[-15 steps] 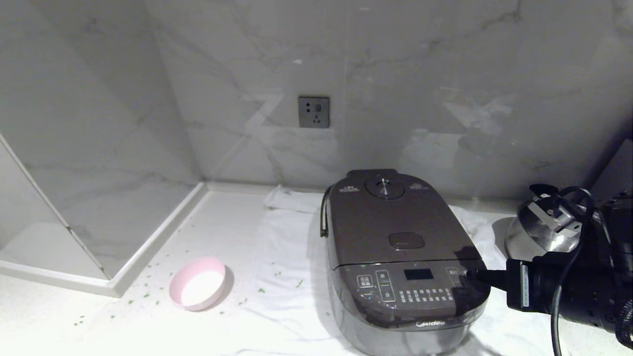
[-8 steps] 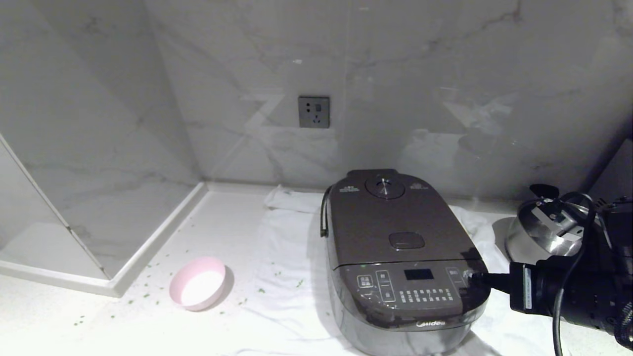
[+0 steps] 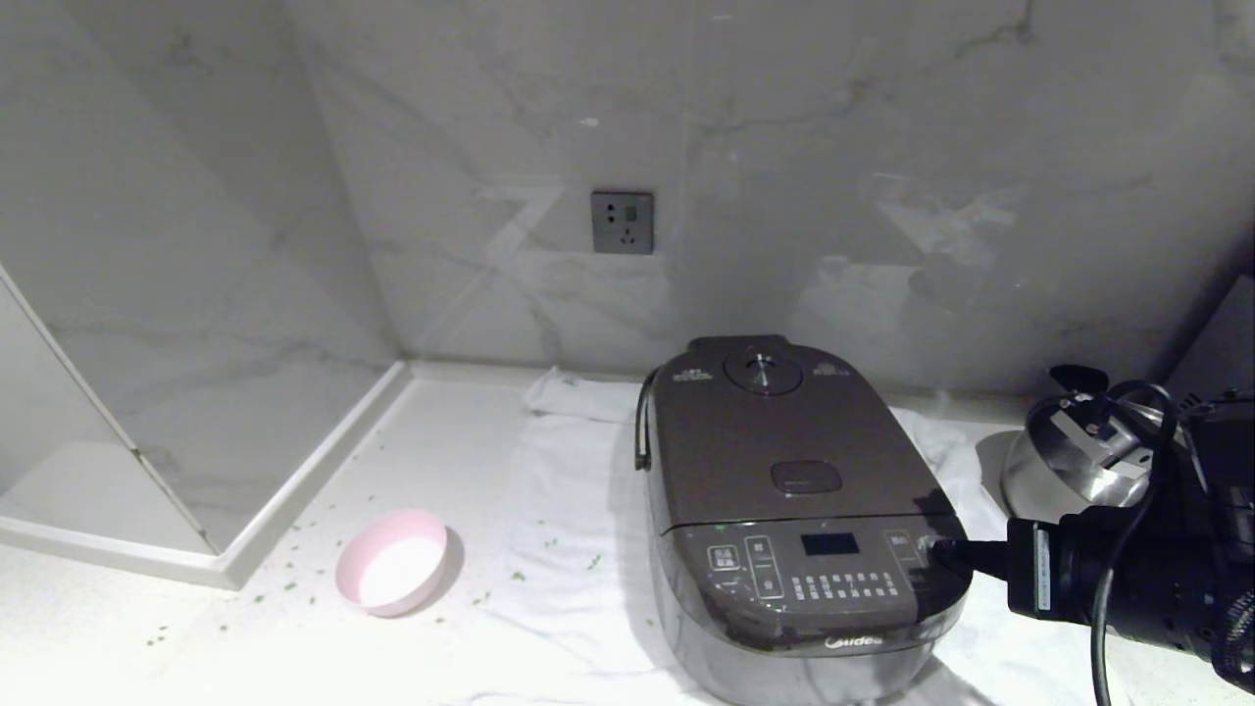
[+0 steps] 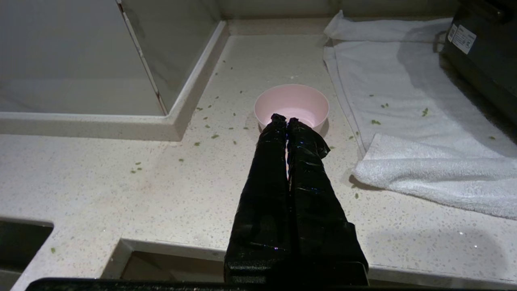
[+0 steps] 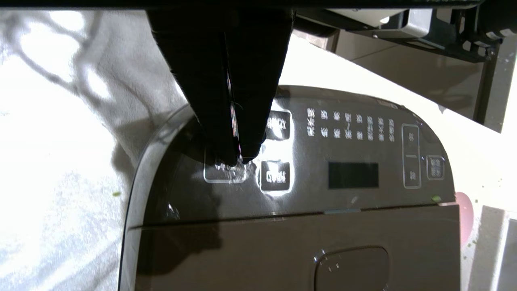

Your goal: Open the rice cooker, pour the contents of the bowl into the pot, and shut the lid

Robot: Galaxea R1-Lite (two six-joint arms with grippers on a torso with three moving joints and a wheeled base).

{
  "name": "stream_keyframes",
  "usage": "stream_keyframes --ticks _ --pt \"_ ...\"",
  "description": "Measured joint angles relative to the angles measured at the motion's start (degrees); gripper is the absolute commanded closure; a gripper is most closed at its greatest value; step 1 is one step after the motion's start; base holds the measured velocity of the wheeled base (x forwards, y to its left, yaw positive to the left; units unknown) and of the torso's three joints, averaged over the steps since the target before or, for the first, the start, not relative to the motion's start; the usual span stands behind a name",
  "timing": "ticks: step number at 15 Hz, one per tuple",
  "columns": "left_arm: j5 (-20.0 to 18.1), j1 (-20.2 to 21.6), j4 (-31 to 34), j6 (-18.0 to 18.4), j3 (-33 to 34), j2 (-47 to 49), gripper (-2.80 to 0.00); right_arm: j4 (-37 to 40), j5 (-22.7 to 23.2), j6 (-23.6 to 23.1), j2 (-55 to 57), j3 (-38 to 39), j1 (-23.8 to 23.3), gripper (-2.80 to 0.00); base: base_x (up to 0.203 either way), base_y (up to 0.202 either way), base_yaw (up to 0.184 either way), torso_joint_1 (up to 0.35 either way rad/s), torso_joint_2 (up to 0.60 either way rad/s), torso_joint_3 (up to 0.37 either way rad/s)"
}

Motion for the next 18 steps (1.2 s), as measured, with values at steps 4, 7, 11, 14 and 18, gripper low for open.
stream_keyframes --ticks 4,7,11,14,18 --pt "0.0 0.0 0.0 0.0 0.0 0.0 0.00 -0.6 0.7 -0.1 0.8 0.6 -0.6 0.00 0.000 0.000 0.000 0.000 0.00 0.000" --pt "0.0 0.0 0.0 0.0 0.0 0.0 0.00 -5.2 1.9 -0.1 1.6 3.4 -0.8 0.00 0.000 0.000 0.000 0.000 0.00 0.000" --pt "0.0 0.0 -0.1 0.0 0.0 0.0 0.00 -8.3 2.2 0.1 2.8 5.0 -0.8 0.00 0.000 0.000 0.000 0.000 0.00 0.000" --pt "0.0 0.0 -0.1 0.0 0.0 0.0 0.00 -8.2 2.6 0.2 2.7 4.8 -0.8 0.00 0.000 0.000 0.000 0.000 0.00 0.000" --pt "0.0 0.0 -0.1 -0.1 0.0 0.0 0.00 -5.0 2.3 0.1 -0.4 2.0 -0.8 0.00 0.000 0.000 0.000 0.000 0.00 0.000"
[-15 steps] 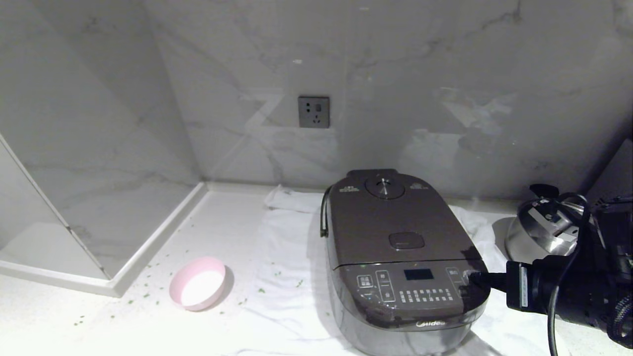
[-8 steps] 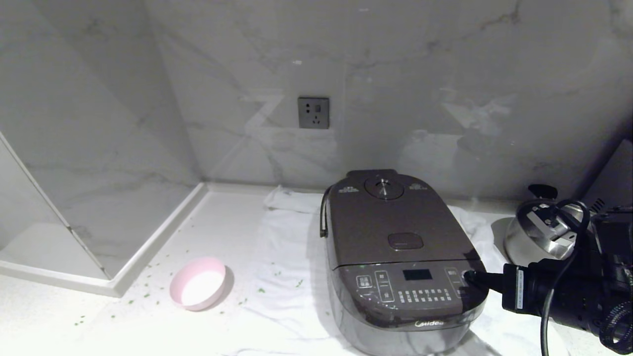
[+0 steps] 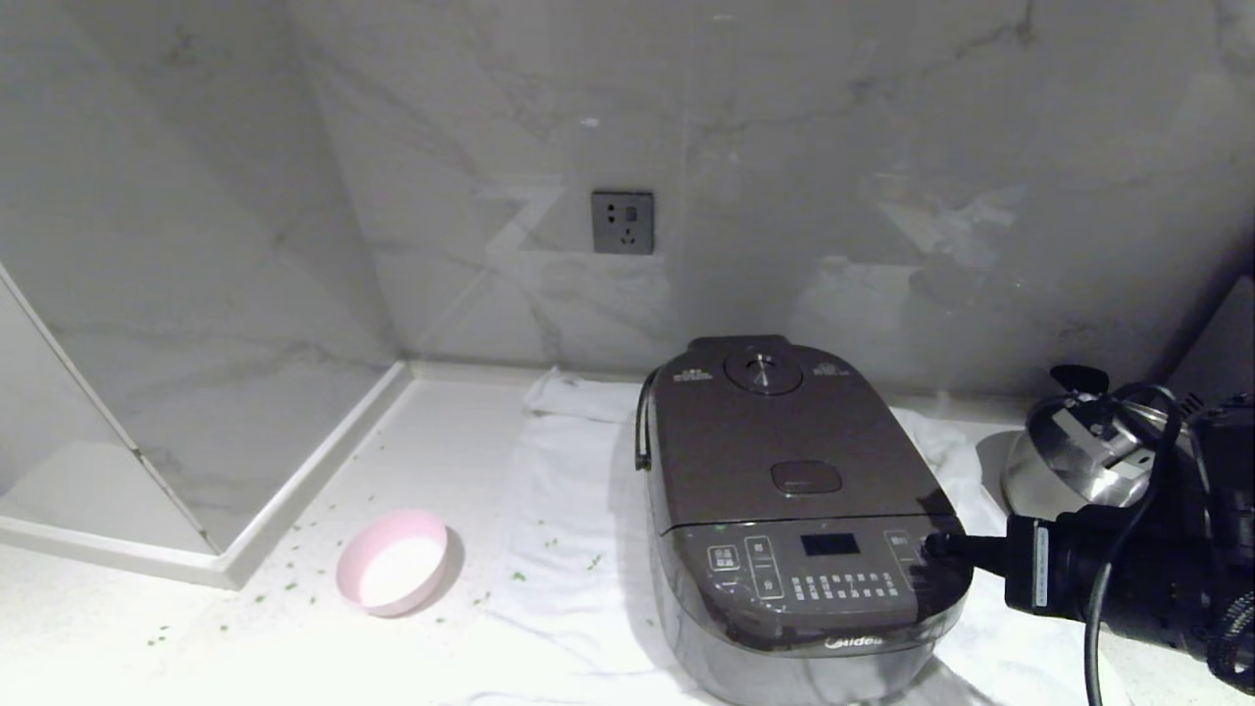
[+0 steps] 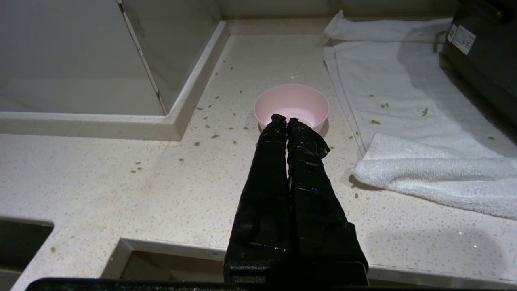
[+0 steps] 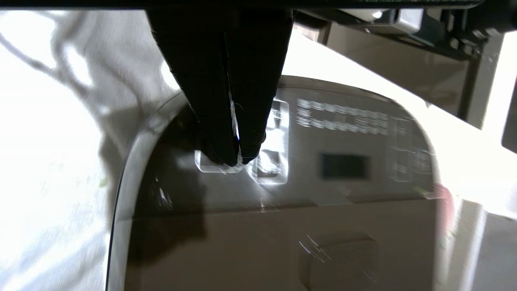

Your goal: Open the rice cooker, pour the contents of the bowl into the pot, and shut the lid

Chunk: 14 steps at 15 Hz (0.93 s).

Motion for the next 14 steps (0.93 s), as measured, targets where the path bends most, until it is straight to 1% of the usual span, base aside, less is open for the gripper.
stream_keyframes --ticks 3,4,5,8,10,12,13,14 --pt "0.1 0.0 0.0 -0.5 0.0 0.0 0.00 8.1 -0.4 -0.5 -6.3 -6.0 0.0 0.00 0.000 0.000 0.000 0.000 0.00 0.000" --pt "0.1 0.0 0.0 -0.7 0.0 0.0 0.00 10.6 -0.8 -1.4 -8.9 -8.1 0.0 0.00 0.000 0.000 0.000 0.000 0.00 0.000" --pt "0.2 0.0 0.0 -0.9 0.0 0.0 0.00 12.8 -2.3 -3.0 -11.5 -9.9 0.1 0.00 0.000 0.000 0.000 0.000 0.00 0.000" --pt "0.1 0.0 -0.1 -1.0 0.0 0.0 0.00 14.9 -12.3 -10.8 -18.4 -12.3 0.1 0.00 0.000 0.000 0.000 0.000 0.00 0.000" --pt "0.1 0.0 -0.1 -1.0 0.0 0.0 0.00 15.0 -19.9 -14.7 -22.7 -12.7 0.1 0.00 0.000 0.000 0.000 0.000 0.00 0.000" --pt "0.2 0.0 -0.1 -1.4 0.0 0.0 0.00 15.0 -27.4 -16.6 -26.9 -12.5 0.0 0.00 0.000 0.000 0.000 0.000 0.00 0.000" --pt "0.2 0.0 -0.1 -1.5 0.0 0.0 0.00 15.4 -29.6 -16.9 -29.0 -12.1 -0.4 0.00 0.000 0.000 0.000 0.000 0.00 0.000" --pt "0.2 0.0 -0.1 -1.5 0.0 0.0 0.00 16.0 -30.6 -17.3 -30.8 -11.8 -1.9 0.00 0.000 0.000 0.000 0.000 0.00 0.000"
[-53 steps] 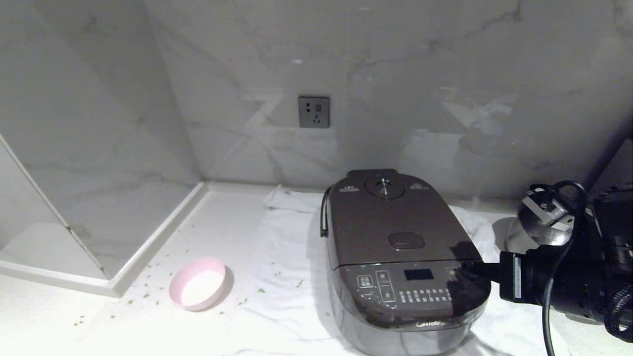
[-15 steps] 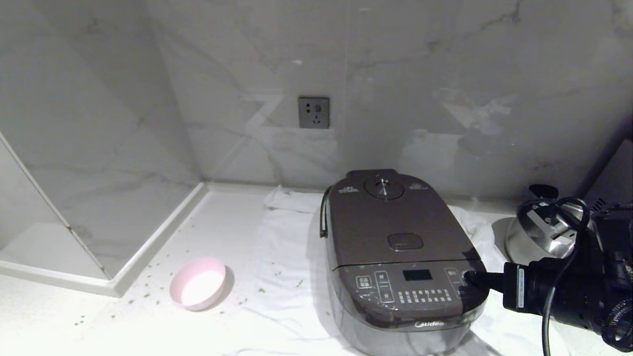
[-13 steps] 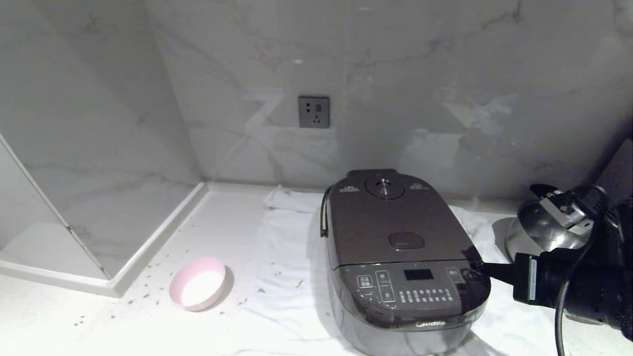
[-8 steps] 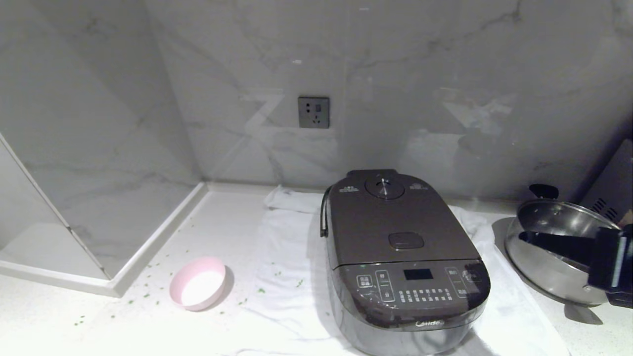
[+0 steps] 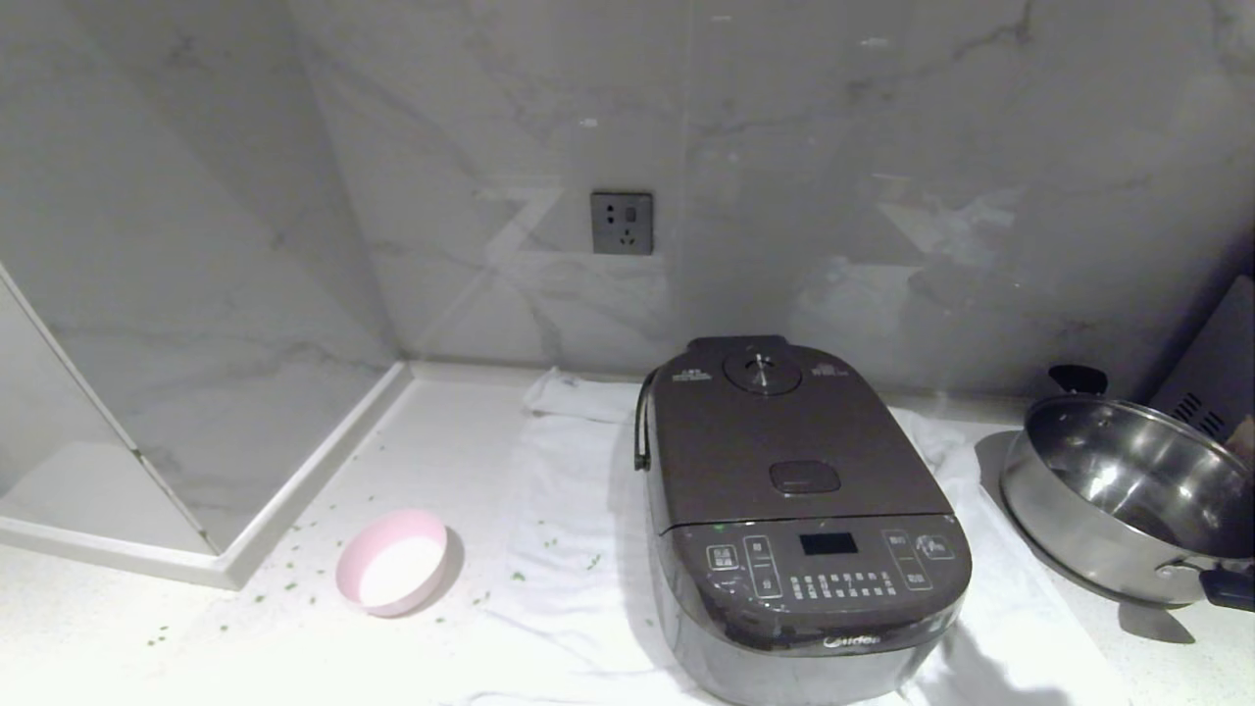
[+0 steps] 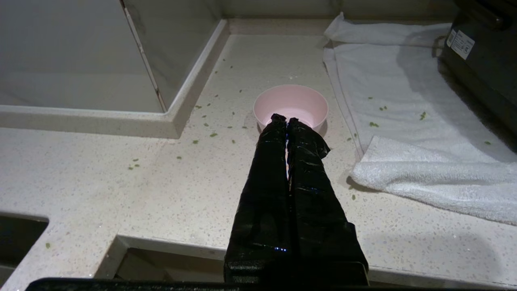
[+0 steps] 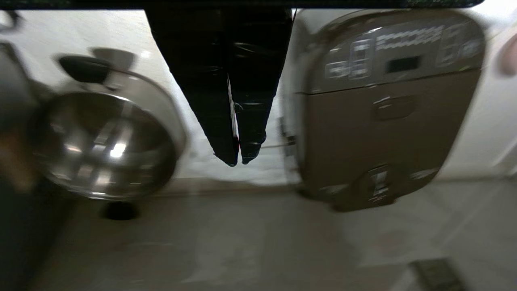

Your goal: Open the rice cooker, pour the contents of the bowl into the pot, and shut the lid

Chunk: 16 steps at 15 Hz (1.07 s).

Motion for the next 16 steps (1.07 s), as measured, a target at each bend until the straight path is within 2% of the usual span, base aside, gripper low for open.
stream_keyframes --ticks 5,9,13,16 --pt "1.1 -0.1 0.0 -1.0 0.0 0.0 0.00 3.1 -0.3 -5.8 -10.8 2.5 -11.7 0.00 0.000 0.000 0.000 0.000 0.00 0.000" --pt "1.2 -0.1 0.0 -1.3 0.0 0.0 0.00 7.7 2.0 -8.8 -22.8 5.6 -15.2 0.00 0.000 0.000 0.000 0.000 0.00 0.000" --pt "1.2 -0.1 0.0 -1.4 0.0 0.0 0.00 13.1 7.8 -10.1 -34.3 9.1 -18.7 0.00 0.000 0.000 0.000 0.000 0.00 0.000" --pt "1.2 0.0 -0.1 -1.4 0.0 0.0 0.00 13.2 17.9 -13.0 -40.7 15.6 -19.1 0.00 0.000 0.000 0.000 0.000 0.00 0.000"
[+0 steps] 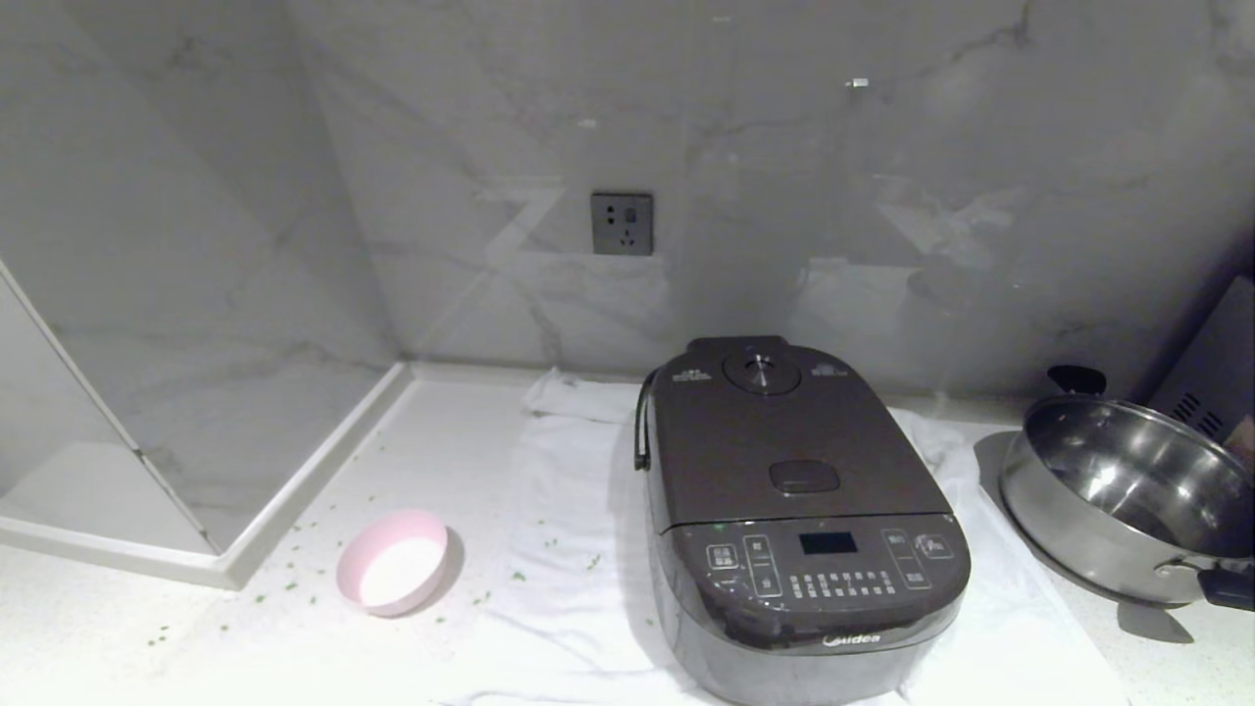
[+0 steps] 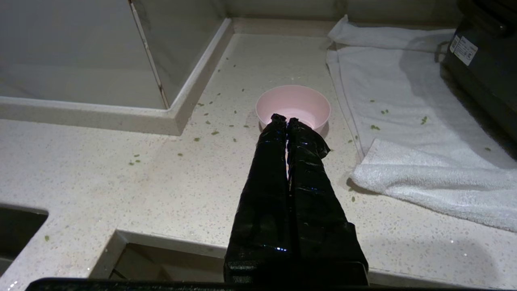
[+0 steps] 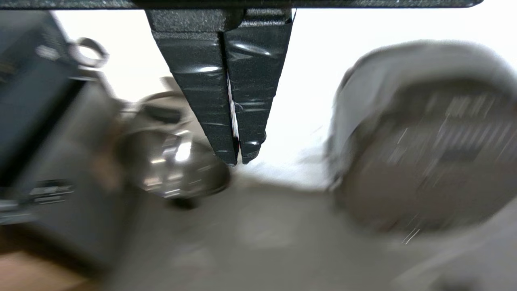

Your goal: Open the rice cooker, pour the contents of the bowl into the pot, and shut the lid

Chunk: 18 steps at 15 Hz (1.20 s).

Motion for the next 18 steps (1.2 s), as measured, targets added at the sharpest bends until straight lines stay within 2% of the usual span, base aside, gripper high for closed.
stream_keyframes --ticks 2,4,6,8,10,13,15,18 --pt "0.0 0.0 0.0 0.0 0.0 0.0 0.00 -0.2 4.5 -1.0 -1.6 5.4 -0.1 0.00 0.000 0.000 0.000 0.000 0.00 0.000" --pt "-0.1 0.0 0.0 0.1 0.0 0.0 0.00 -2.1 6.1 -1.3 -2.4 11.1 -0.1 0.00 0.000 0.000 0.000 0.000 0.00 0.000" --pt "-0.1 0.0 0.0 0.1 0.0 0.0 0.00 -7.8 7.0 -1.9 -2.6 18.0 -0.1 0.00 0.000 0.000 0.000 0.000 0.00 0.000" --pt "-0.1 0.1 0.0 0.1 0.0 0.0 0.00 -17.7 8.4 -2.9 -2.7 23.6 -0.1 0.00 0.000 0.000 0.000 0.000 0.00 0.000" --pt "-0.1 0.1 0.0 0.1 0.0 0.0 0.00 -21.1 8.8 -2.6 -2.7 25.4 -0.1 0.00 0.000 0.000 0.000 0.000 0.00 0.000" --pt "0.0 0.0 0.0 0.1 0.0 0.0 0.00 -19.1 7.9 0.8 -2.7 25.7 0.0 0.00 0.000 0.000 0.000 0.000 0.00 0.000" --pt "-0.1 0.0 0.0 0.1 0.0 0.0 0.00 -18.7 5.8 3.0 -2.7 26.0 0.0 0.00 0.000 0.000 0.000 0.000 0.00 0.000" --pt "-0.1 0.1 0.0 0.1 0.0 0.0 0.00 -18.7 5.2 2.5 -2.7 26.4 -0.1 0.00 0.000 0.000 0.000 0.000 0.00 0.000"
